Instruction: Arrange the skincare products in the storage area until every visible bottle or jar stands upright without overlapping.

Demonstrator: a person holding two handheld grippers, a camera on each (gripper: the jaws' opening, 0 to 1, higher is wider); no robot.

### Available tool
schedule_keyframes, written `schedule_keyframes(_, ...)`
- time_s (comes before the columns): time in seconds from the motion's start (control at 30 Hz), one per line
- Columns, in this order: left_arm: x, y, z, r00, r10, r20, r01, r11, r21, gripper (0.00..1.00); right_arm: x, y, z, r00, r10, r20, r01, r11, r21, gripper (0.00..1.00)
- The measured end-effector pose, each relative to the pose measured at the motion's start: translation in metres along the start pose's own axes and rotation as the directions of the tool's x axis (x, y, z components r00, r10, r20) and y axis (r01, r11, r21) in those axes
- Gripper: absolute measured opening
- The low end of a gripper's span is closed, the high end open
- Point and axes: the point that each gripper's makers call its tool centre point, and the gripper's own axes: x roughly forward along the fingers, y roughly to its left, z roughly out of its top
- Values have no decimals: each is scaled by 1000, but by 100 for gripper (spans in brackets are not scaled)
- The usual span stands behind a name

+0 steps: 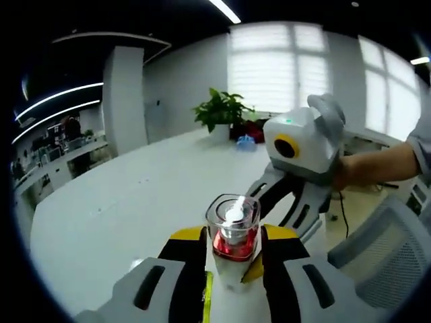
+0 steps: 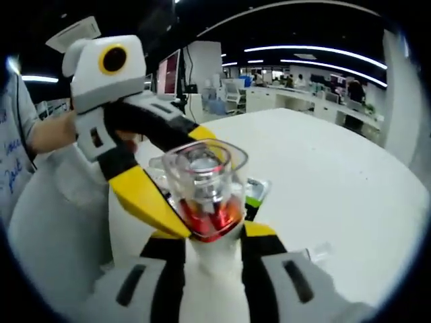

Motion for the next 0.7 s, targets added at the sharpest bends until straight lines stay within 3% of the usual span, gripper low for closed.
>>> schedule_keyframes(0.33,-8,3,-4,1000,18,-15,-18,1000,0,31,-3,3,4,1000,0,-2,0,1000,3,36)
schedule_keyframes(0.7,-24,11,-9,998,54,-45,-54,999,-6,33,-18,4,-5,998,-47,-32,48,999,8,44)
